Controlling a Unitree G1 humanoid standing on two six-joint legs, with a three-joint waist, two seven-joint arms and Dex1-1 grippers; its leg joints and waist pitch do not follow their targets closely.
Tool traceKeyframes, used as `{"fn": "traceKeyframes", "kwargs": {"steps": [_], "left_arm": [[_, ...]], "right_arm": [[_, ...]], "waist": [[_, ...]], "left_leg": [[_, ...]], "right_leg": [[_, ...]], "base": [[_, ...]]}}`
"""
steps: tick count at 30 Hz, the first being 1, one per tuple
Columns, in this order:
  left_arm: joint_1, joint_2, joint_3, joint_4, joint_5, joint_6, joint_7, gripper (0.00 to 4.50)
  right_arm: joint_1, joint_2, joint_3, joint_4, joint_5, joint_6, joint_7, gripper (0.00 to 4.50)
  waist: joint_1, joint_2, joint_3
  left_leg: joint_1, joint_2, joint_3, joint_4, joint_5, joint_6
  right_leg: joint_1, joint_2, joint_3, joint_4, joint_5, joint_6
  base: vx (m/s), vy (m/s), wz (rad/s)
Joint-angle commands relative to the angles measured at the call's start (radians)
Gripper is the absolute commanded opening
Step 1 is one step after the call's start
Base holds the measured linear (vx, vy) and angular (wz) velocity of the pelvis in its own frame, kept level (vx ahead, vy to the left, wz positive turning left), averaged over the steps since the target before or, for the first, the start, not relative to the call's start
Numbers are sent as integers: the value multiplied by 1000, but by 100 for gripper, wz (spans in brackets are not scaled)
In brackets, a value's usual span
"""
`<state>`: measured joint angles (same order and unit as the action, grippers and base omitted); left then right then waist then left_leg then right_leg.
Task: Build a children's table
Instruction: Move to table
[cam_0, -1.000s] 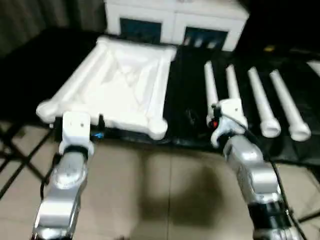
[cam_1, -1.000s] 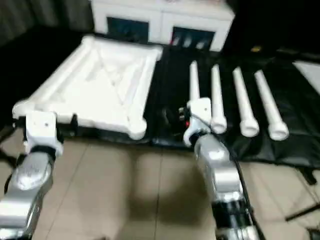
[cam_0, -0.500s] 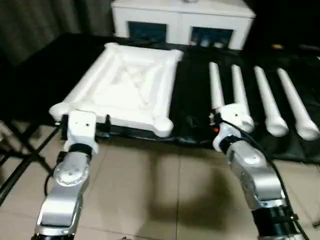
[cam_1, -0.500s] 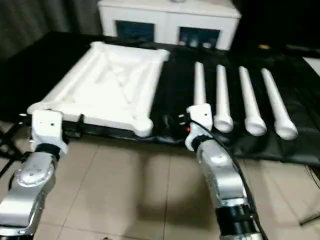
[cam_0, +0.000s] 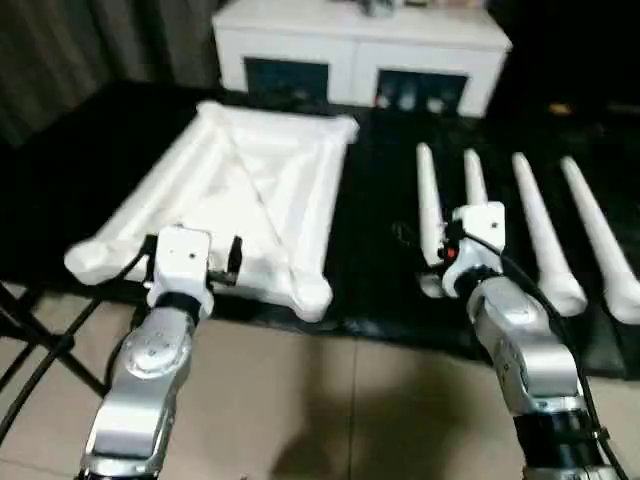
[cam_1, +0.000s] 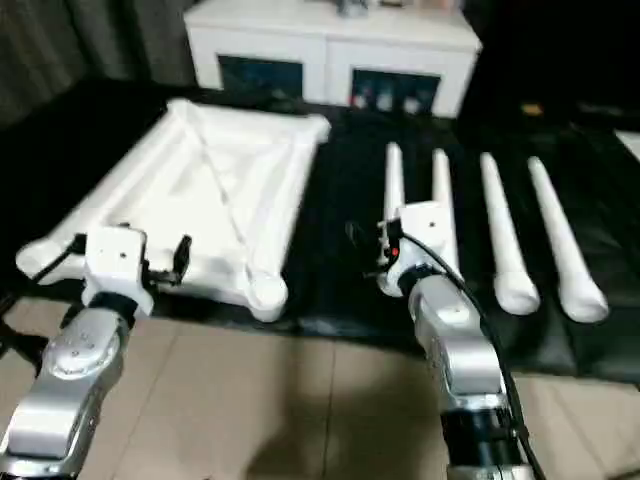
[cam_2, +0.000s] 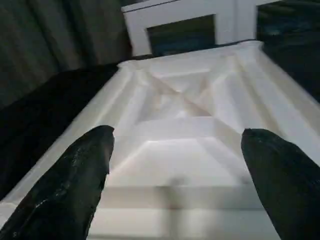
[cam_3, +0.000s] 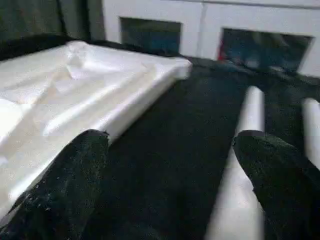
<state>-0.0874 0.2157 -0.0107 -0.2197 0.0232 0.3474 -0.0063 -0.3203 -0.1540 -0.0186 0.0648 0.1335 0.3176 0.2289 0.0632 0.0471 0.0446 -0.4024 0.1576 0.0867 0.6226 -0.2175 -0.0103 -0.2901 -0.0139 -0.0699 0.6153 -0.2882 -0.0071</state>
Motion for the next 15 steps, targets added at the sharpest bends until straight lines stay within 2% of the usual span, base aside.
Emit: {"fn": "traceKeyframes", "kwargs": {"steps": [1, 2, 3, 4, 5, 6, 7, 8, 9, 10, 11, 12, 13, 14, 15], "left_arm": [[5, 9, 26, 11, 4, 0, -6, 450], [3, 10, 31, 15, 5, -2, -9, 450], [3, 10, 31, 15, 5, -2, -9, 450], [2, 16, 34, 14, 6, -3, -12, 450], [3, 29, 36, 13, 8, -9, -19, 450], [2, 37, 37, 14, 9, -12, -25, 450], [2, 50, 39, 19, 13, -16, -33, 450], [1, 58, 44, 25, 11, -20, -40, 450], [0, 61, 46, 26, 10, -22, -42, 450], [0, 61, 46, 26, 10, -22, -42, 450], [-1, 66, 53, 30, 7, -23, -47, 450], [-1, 66, 53, 30, 7, -23, -47, 450], [-3, 75, 59, 34, 4, -27, -55, 450], [-8, 108, 81, 45, -7, -39, -90, 450], [-9, 117, 86, 48, -14, -43, -103, 450]], "right_arm": [[-13, 1, 22, -13, 8, 2, 15, 441], [-16, -1, 23, -12, 9, 0, 19, 441], [-16, -1, 23, -12, 9, 0, 19, 441], [-18, -6, 28, -16, 3, 1, 28, 441], [-17, -13, 36, -23, -1, 9, 48, 441], [-16, -16, 40, -25, -4, 11, 55, 441], [-14, -21, 45, -28, -3, 13, 68, 441], [-11, -27, 50, -32, 1, 14, 82, 441], [-9, -30, 53, -36, 3, 14, 89, 441], [-9, -30, 53, -36, 3, 14, 89, 441], [-7, -36, 57, -42, 8, 15, 101, 441], [-7, -36, 57, -42, 8, 15, 101, 441], [-5, -48, 64, -49, 10, 17, 120, 441], [-1, -94, 89, -85, 29, 24, 193, 441], [-1, -106, 93, -97, 38, 27, 214, 441]], "waist": [[2, 46, -67], [-25, 25, -61], [-17, 19, -61], [-17, 3, -51], [-20, -7, -44], [-23, -31, -44], [-14, -60, -46], [44, -77, -71], [39, -78, -72], [34, -70, -68], [28, -48, -69], [17, -3, -72], [17, -3, -72], [-44, 29, -75], [-45, 24, -84]], "left_leg": [[113, 79, -14, -83, 26, -7], [173, 206, -76, -127, -239, 6], [176, 212, -63, -132, -286, 6], [165, 195, -40, -142, -334, 41], [147, 137, -36, -138, -337, 179], [138, 101, -7, -116, -356, 198], [78, 41, 40, -83, -359, 187], [-37, -26, 40, 80, -126, 151], [-61, -19, 26, 90, -64, 136], [-80, -15, 16, 74, 19, 95], [-65, 3, 13, 12, 103, 93], [-5, 30, 17, -56, 178, 109], [-5, 30, 17, -56, 178, 109], [158, 144, -108, -95, -18, 293], [188, 163, -132, -75, 17, 401]], "right_leg": [[-29, -31, 24, -46, -112, -163], [-104, -54, 21, 96, -123, -41], [-111, -66, 20, 109, -96, -18], [-121, -76, 11, 109, -18, 7], [-115, -85, 13, 68, 49, 13], [-104, -103, 29, 14, 85, -14], [-53, -129, 64, -49, 69, -59], [96, -247, 178, -104, -15, -101], [101, -239, 172, -95, 25, -114], [105, -202, 134, -84, 121, -156], [89, -155, 82, -75, 168, -184], [64, -101, 16, -72, 102, -154], [64, -101, 16, -72, 102, -154], [-84, -39, -14, 61, -99, -79], [-126, -58, 2, 104, -105, -27]], "base": [[139, 83, -35], [139, 83, -35], [165, 38, -52], [124, -4, -35], [124, -4, -35], [116, -63, -12], [140, -94, 6], [140, -94, 6], [141, -73, 0], [122, -41, -4], [122, -41, -4], [149, 12, 2], [201, 43, -4], [201, 43, -4], [179, 28, -4]]}}
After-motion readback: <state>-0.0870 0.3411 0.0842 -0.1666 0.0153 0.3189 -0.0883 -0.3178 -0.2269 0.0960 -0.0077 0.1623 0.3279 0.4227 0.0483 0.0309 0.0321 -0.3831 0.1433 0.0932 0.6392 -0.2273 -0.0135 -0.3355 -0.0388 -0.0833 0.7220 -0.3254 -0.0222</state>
